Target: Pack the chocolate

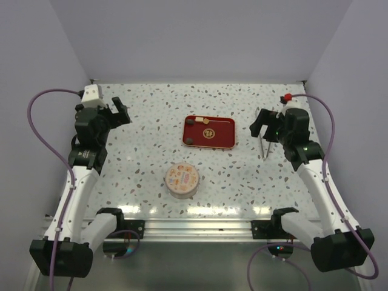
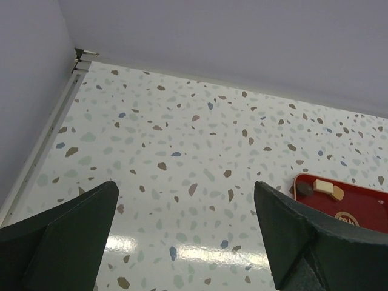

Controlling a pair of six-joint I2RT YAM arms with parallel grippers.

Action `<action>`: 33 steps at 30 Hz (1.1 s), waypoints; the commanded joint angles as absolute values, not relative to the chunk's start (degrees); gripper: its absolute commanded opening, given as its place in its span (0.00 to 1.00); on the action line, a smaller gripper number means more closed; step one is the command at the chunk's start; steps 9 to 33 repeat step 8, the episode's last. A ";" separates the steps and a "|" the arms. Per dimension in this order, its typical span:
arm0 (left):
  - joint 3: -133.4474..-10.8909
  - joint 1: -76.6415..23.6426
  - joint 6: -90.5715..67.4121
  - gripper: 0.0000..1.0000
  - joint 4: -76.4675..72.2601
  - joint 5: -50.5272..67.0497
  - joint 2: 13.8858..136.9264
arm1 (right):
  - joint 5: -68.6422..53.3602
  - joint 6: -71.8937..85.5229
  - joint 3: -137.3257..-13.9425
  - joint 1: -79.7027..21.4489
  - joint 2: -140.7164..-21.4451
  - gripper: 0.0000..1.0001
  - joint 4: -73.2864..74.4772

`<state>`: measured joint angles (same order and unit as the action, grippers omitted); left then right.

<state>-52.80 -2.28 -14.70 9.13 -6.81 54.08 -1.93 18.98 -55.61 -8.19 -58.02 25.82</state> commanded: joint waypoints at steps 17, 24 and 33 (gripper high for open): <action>-52.91 -2.02 -12.30 1.00 8.53 -8.88 53.53 | -3.25 17.93 -55.37 -7.30 -57.75 0.95 23.99; -52.91 -2.02 -12.30 1.00 8.53 -8.88 53.53 | -3.25 17.93 -55.37 -7.30 -57.75 0.95 23.99; -52.91 -2.02 -12.30 1.00 8.53 -8.88 53.53 | -3.25 17.93 -55.37 -7.30 -57.75 0.95 23.99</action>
